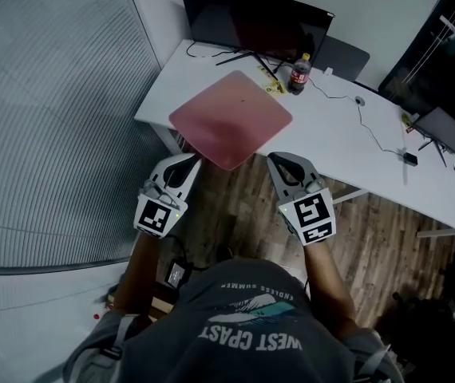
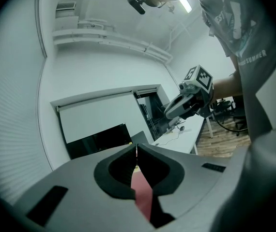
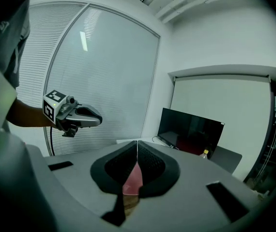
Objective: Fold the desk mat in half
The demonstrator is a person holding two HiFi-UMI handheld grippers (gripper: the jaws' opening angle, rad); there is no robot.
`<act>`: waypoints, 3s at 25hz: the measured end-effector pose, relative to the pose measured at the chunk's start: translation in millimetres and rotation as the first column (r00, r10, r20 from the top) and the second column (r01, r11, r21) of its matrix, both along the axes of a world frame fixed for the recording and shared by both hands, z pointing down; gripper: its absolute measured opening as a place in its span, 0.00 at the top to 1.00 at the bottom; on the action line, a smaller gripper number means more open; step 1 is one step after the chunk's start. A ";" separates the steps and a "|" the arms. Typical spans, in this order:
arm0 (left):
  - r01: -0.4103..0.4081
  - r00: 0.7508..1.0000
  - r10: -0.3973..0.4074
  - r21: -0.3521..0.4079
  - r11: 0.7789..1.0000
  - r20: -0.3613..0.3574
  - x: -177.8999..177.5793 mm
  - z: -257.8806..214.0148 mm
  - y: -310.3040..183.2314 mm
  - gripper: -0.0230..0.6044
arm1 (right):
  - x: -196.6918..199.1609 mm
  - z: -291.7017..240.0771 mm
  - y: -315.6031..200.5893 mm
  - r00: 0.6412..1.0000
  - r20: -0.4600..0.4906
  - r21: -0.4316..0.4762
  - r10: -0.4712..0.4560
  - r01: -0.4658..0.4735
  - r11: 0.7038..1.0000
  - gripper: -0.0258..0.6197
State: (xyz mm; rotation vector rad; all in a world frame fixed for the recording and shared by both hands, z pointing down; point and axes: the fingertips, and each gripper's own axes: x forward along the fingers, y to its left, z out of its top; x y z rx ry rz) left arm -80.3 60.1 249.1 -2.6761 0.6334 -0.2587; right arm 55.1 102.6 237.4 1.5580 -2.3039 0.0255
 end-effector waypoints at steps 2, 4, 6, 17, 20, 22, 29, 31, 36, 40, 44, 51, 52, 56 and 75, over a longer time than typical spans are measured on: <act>-0.007 1.000 0.007 -0.004 1.000 -0.014 -3.5 0.3 -8.6 0.93 | -2.9 1.1 -6.5 1.000 -0.002 -0.002 0.012 -0.012 1.000 0.92; -0.016 1.000 0.016 0.002 1.000 -0.014 -9.3 1.8 -17.0 0.93 | -6.5 2.3 -12.4 1.000 -0.005 -0.004 0.024 -0.024 1.000 0.92; -0.019 1.000 0.019 0.004 1.000 -0.021 -15.8 1.9 -25.2 0.93 | -10.6 2.5 -18.6 0.999 -0.009 -0.003 0.034 -0.034 0.999 0.92; 0.034 0.999 -0.034 -0.018 0.999 0.009 -45.7 28.9 -69.4 0.93 | -30.4 23.9 -61.4 0.998 -0.054 -0.046 -0.023 0.020 0.999 0.92; 0.061 0.998 -0.060 -0.018 0.998 0.036 -49.6 36.8 -82.8 0.93 | -31.1 36.9 -78.7 0.997 -0.057 -0.065 -0.054 0.050 0.997 0.92; 0.083 0.995 -0.082 -0.017 0.996 0.058 -52.0 44.3 -94.9 0.93 | -31.6 46.9 -92.8 0.995 -0.067 -0.075 -0.078 0.073 0.994 0.92; 0.153 0.976 -0.149 -0.009 0.988 0.159 -55.0 81.1 -140.5 0.92 | -29.0 85.2 -140.3 0.981 -0.116 -0.129 -0.158 0.142 0.981 0.92; 0.177 0.965 -0.171 -0.011 0.984 0.200 -55.5 96.4 -153.4 0.92 | -25.4 96.9 -151.2 0.975 -0.132 -0.152 -0.178 0.157 0.976 0.92; 0.200 0.938 -0.187 -0.015 0.980 0.292 -51.9 139.0 -178.2 0.92 | -15.2 136.6 -171.1 0.960 -0.178 -0.211 -0.216 0.177 0.961 0.92; 0.195 0.913 -0.176 -0.017 0.981 0.368 -49.1 175.3 -187.3 0.92 | -8.1 173.3 -177.4 0.946 -0.215 -0.262 -0.244 0.185 0.947 0.91; 0.190 0.884 -0.160 -0.027 0.981 0.439 -49.2 214.6 -195.1 0.92 | -3.6 206.6 -182.0 0.918 -0.276 -0.300 -0.283 0.198 0.933 0.91; 0.182 0.812 -0.129 -0.036 0.983 0.570 -50.9 283.9 -199.5 0.92 | 1.5 266.2 -179.0 0.835 -0.385 -0.371 -0.394 0.251 0.894 0.87; 0.178 0.801 -0.125 -0.033 0.983 0.586 -51.3 292.7 -198.9 0.92 | 2.2 274.9 -177.9 0.820 -0.402 -0.380 -0.409 0.257 0.889 0.83; 0.160 0.756 -0.110 -0.019 0.987 0.645 -50.5 328.6 -199.9 0.82 | 3.7 308.3 -174.9 0.752 -0.464 -0.409 -0.468 0.287 0.866 0.76; 0.215 0.626 -0.290 0.198 0.957 0.724 -31.5 429.8 -206.5 0.27 | 20.9 389.0 -152.6 0.340 -0.812 -0.314 -0.475 0.432 0.846 0.37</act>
